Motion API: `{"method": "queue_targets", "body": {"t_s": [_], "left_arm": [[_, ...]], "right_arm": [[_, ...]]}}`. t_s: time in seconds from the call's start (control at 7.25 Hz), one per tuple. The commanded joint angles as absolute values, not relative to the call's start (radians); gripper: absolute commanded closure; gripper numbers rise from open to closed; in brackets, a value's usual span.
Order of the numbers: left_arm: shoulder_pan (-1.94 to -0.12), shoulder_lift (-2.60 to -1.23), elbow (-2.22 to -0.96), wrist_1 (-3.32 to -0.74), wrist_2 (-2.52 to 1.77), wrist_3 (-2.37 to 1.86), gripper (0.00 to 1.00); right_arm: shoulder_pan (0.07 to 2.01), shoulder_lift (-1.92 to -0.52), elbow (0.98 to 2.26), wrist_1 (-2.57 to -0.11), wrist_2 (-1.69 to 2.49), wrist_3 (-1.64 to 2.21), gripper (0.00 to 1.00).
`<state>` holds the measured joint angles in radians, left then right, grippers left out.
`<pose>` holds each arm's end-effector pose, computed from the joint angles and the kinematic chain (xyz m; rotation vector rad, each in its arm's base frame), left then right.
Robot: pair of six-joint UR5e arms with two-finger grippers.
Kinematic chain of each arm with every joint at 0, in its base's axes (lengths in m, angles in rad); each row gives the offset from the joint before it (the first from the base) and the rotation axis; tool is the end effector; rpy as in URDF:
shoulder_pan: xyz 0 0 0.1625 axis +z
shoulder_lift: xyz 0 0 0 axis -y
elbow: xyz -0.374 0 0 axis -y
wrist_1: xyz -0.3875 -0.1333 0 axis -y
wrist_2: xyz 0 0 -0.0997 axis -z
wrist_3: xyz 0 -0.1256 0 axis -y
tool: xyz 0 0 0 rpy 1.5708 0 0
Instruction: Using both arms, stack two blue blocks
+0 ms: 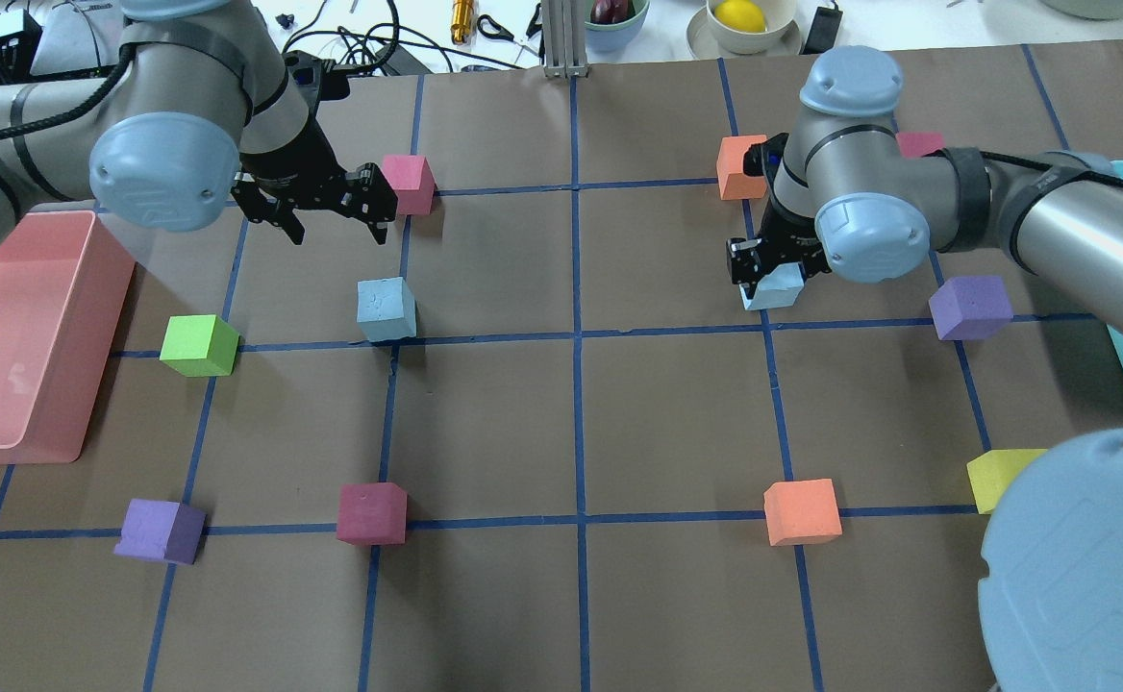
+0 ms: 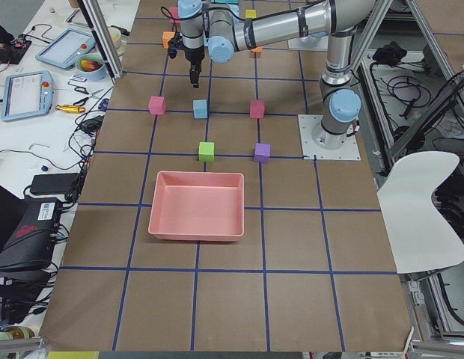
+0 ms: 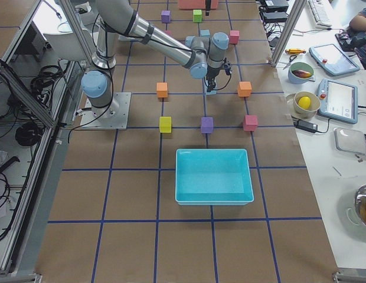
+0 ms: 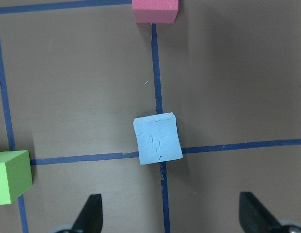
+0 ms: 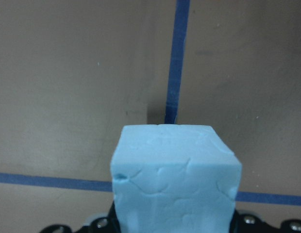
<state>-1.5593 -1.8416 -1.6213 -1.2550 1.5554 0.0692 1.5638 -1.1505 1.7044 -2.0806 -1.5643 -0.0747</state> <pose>-0.1287 -0.5682 0.2744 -0.0901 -3.1247 -0.0076 0.1301 -0.5772 0.1703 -0.1058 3.1308 0.0686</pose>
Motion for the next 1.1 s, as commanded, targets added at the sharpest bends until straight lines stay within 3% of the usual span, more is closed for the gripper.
{"method": "queue_targets", "body": {"t_s": [0.0,0.55,0.97], "left_arm": [[-1.56,-1.899,-1.67,-1.154,1.555,0.069,0.0],[-1.559,-1.97,-1.782,-0.965,1.581,0.08,0.0],[-1.56,-1.999,-1.799,-0.95,1.583,0.068,0.0]], "right_arm": [[1.613,-1.117,1.491,-1.93,-1.505,0.02,1.0],[1.785,-0.895,1.228,-1.899,-1.5,0.286,1.0],[1.819,-0.805,1.148,-1.899,-1.496,0.32,1.0]]}}
